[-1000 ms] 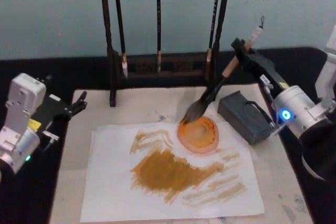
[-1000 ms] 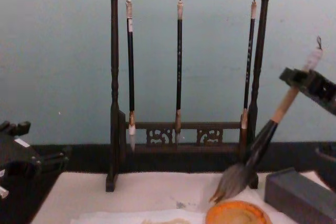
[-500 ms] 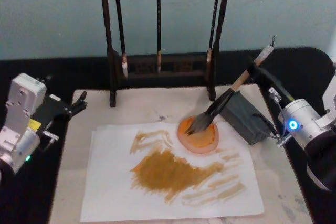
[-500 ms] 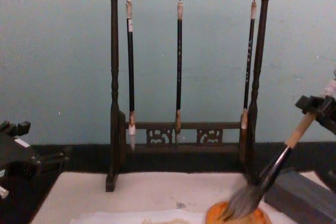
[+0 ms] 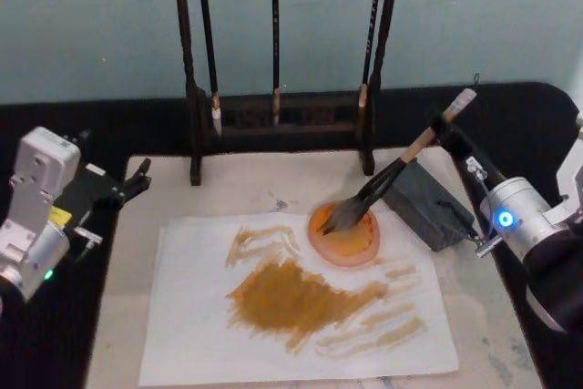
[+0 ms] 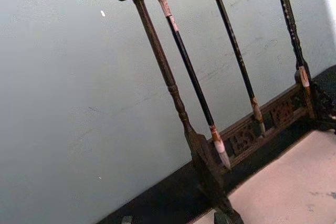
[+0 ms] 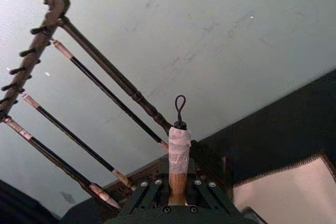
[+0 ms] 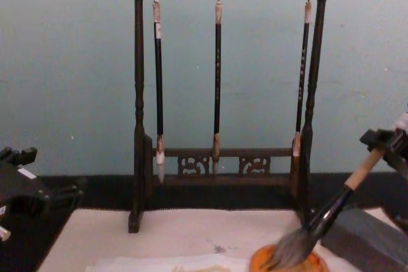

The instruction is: Pick up the brush from the inkstone, write on the paper, then place the brush back to its original position.

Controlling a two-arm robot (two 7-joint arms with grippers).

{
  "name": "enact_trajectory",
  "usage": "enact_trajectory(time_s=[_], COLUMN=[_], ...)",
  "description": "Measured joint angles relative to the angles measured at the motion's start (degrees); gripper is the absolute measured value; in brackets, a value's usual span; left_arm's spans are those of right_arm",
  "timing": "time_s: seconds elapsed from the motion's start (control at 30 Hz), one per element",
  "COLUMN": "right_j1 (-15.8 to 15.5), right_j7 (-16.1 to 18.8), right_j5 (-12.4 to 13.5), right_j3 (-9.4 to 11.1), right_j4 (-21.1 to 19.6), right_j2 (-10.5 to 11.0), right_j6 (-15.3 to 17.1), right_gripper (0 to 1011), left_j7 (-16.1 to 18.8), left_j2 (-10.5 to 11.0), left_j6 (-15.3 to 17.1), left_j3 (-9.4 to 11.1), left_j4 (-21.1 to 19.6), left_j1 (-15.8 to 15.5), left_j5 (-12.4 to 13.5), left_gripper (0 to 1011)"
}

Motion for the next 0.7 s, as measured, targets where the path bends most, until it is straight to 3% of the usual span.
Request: enact_trajectory(time_s=[0.7], right_j1=[1.1], right_j7=[-1.8], right_j5=[2.3], right_j3=[-1.5], right_j4=[3.0], right_j2=[0.4], right_j6=[-1.4], right_gripper=[173], left_j7=[0.0], left_j2=[0.0], left_j6=[0.0], left_j3=[0.0], left_j4=[0.0], left_j1=[0.0], left_j5=[0.0], left_gripper=[1010])
